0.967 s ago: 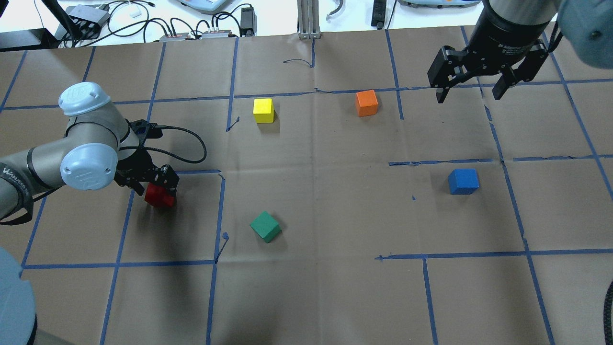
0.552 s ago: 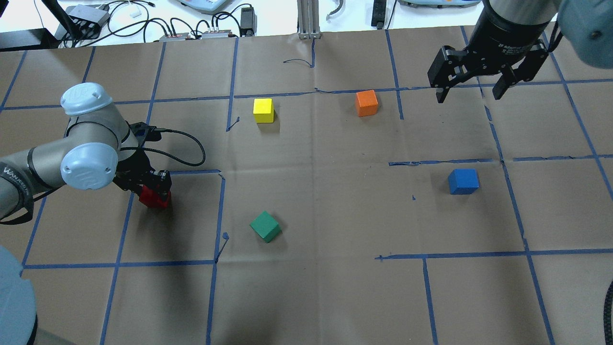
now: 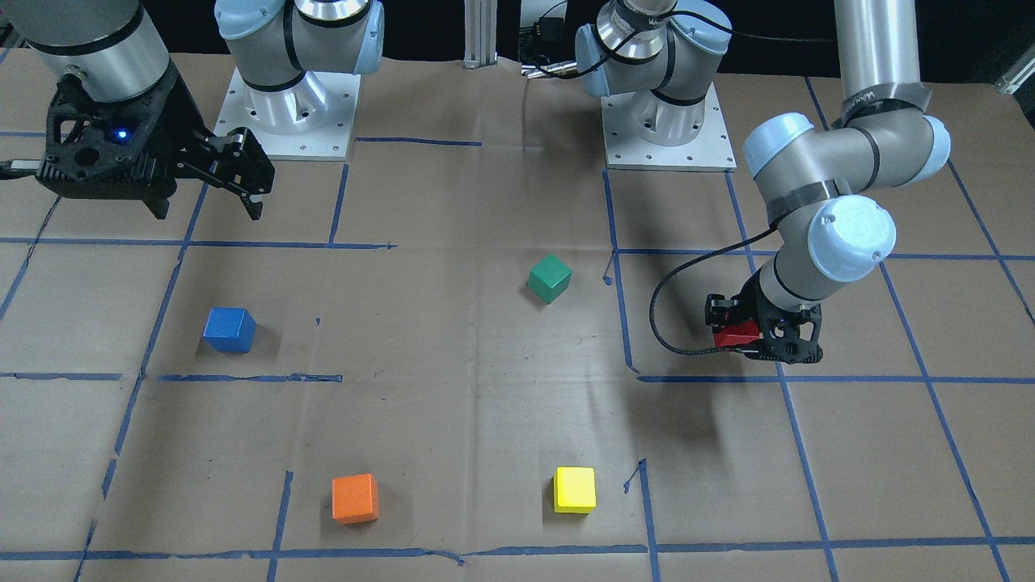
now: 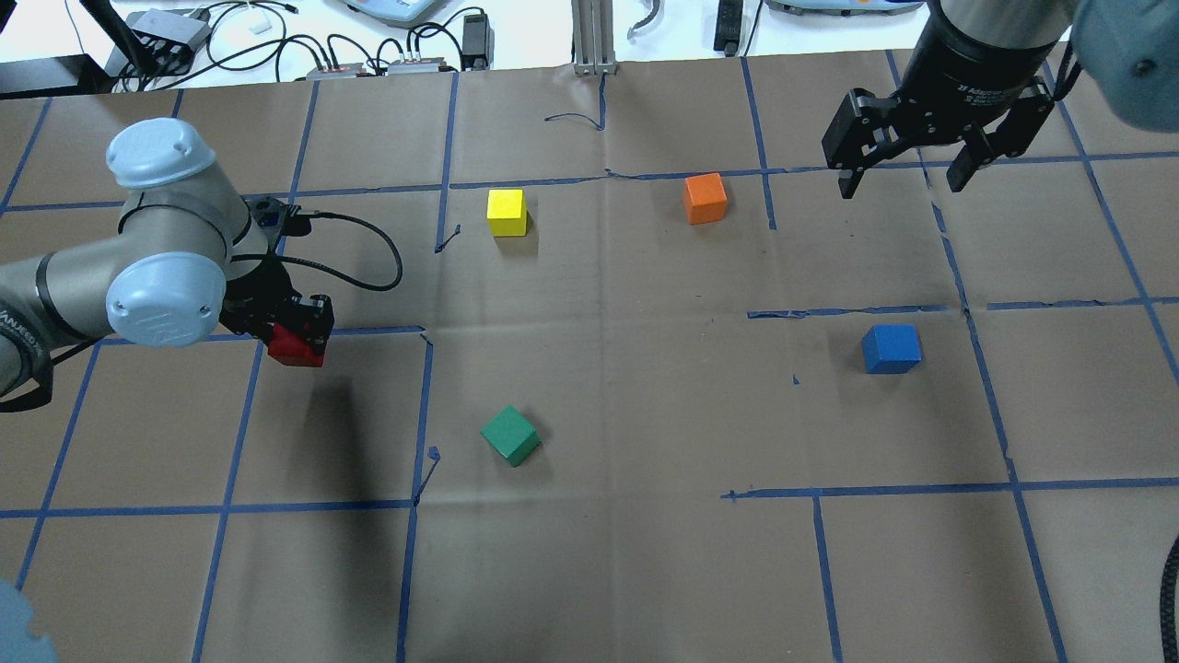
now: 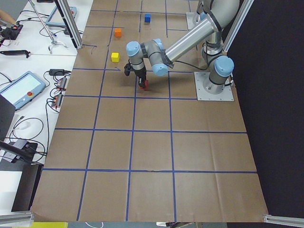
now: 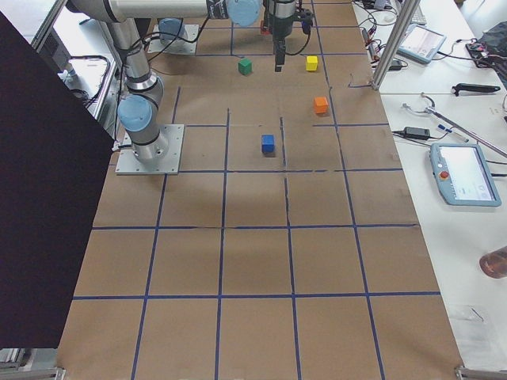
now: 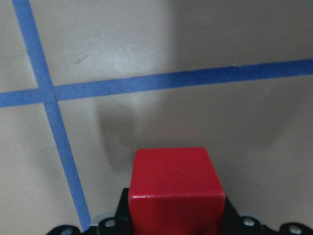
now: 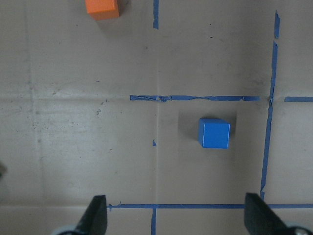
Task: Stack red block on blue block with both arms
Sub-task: 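Carry the red cube with the left gripper toward the table centre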
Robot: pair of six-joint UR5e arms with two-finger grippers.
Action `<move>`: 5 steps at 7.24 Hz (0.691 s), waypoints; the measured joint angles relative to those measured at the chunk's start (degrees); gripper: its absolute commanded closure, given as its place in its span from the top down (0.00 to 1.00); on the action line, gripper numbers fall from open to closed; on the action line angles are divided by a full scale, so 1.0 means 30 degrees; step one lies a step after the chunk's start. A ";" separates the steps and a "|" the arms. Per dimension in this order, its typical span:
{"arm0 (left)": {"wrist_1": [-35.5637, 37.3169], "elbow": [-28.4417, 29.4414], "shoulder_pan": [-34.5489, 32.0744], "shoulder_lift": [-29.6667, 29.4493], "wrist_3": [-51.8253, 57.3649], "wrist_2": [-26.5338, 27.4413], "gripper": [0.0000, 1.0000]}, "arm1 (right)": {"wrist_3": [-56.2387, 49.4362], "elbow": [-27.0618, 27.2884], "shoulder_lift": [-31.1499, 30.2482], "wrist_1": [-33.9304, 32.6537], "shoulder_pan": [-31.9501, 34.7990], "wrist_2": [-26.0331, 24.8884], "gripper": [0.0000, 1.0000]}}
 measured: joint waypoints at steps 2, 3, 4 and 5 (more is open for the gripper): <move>-0.1498 0.1889 -0.3370 0.0308 -0.3809 -0.0023 0.04 | -0.0003 -0.0004 -0.0011 0.0001 -0.0001 0.0000 1.00; -0.1924 0.3124 -0.5340 -0.0256 -0.5937 -0.0054 0.01 | -0.0002 0.0001 -0.0019 0.0001 -0.0007 0.0000 1.00; -0.2090 0.4608 -0.7177 -0.1400 -0.7689 -0.0093 0.01 | -0.0002 0.0005 -0.0021 0.0001 -0.0013 0.0000 1.00; -0.2157 0.6423 -0.8876 -0.3032 -0.8760 -0.0104 0.01 | -0.0002 0.0009 -0.0023 0.0000 -0.0010 0.0000 1.00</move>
